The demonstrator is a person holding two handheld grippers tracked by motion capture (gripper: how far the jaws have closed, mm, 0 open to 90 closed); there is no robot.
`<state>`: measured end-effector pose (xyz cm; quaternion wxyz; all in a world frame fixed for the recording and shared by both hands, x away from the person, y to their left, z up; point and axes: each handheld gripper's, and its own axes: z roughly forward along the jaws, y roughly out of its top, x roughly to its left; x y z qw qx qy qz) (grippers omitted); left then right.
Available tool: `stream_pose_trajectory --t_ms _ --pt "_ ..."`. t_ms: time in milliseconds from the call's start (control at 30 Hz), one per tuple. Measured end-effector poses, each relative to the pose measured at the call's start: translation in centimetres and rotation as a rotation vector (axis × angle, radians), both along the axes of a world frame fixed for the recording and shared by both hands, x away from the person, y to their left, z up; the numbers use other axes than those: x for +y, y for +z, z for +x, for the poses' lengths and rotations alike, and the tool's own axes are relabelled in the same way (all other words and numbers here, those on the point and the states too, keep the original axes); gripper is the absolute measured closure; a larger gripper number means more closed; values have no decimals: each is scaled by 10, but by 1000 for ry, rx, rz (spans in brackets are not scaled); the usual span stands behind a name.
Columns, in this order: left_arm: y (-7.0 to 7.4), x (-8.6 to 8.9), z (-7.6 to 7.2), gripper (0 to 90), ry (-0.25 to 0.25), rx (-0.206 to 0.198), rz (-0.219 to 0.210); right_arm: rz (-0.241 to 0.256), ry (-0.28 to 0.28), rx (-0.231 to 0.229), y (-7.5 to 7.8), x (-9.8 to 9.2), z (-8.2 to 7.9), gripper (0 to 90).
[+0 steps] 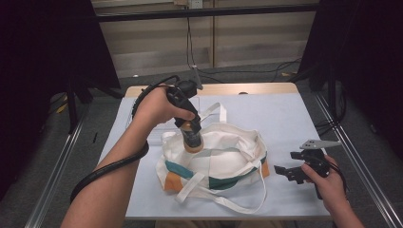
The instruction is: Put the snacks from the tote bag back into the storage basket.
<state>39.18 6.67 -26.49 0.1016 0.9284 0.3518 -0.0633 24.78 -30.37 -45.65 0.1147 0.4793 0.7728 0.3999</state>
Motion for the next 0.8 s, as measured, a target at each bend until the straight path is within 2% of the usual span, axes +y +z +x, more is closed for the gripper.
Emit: stream_pose_trajectory --t_ms 167,233,300,633,800 --pt "3 -2 2 298 4 1 3 1 1 -3 1 0 0 51" --pt "5 -3 4 298 -13 2 4 2 -1 -2 1 -1 0 51" --pt "6 -3 4 298 8 1 4 3 -1 1 1 -1 0 51" --pt "9 -2 11 298 -4 -6 4 -1 5 -4 0 0 0 51" --pt "10 -1 14 298 12 -8 9 -6 3 1 0 1 0 51"
